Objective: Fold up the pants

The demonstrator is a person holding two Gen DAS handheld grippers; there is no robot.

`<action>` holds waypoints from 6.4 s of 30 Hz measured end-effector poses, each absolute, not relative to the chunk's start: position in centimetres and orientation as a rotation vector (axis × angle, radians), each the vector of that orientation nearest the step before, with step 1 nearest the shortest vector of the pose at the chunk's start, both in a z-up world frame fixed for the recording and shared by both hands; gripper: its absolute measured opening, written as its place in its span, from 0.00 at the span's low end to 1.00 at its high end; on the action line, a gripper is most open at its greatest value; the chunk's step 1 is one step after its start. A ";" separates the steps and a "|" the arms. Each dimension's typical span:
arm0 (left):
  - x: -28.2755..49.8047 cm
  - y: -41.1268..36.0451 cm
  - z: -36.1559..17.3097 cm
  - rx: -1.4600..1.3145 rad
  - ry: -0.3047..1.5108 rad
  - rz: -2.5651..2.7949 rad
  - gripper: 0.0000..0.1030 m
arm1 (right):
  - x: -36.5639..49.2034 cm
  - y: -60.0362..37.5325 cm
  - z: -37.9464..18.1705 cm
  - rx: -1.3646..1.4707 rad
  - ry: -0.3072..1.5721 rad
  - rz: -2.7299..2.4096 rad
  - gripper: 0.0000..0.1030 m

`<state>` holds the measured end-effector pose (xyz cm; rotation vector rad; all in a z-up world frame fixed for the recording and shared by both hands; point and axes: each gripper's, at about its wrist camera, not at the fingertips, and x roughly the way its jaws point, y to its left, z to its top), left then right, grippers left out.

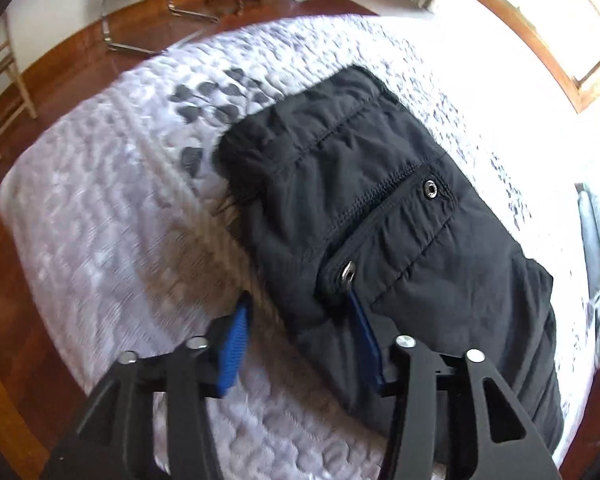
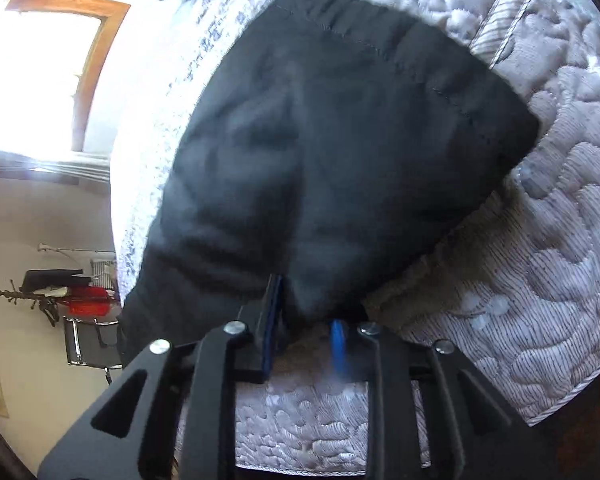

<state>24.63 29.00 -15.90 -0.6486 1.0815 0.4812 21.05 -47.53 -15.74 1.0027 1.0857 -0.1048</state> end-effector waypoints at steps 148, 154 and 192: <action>14.5 22.3 -19.3 -0.534 1.134 0.209 0.96 | 29.0 -28.7 3.8 0.147 0.770 -0.067 0.11; 13.2 23.3 -18.1 -0.553 1.111 0.209 0.96 | 29.9 -23.3 2.0 0.043 0.826 0.006 0.11; 12.1 24.0 -17.8 -0.599 1.127 0.226 0.96 | 25.9 -11.3 -8.6 -0.125 1.077 0.414 0.76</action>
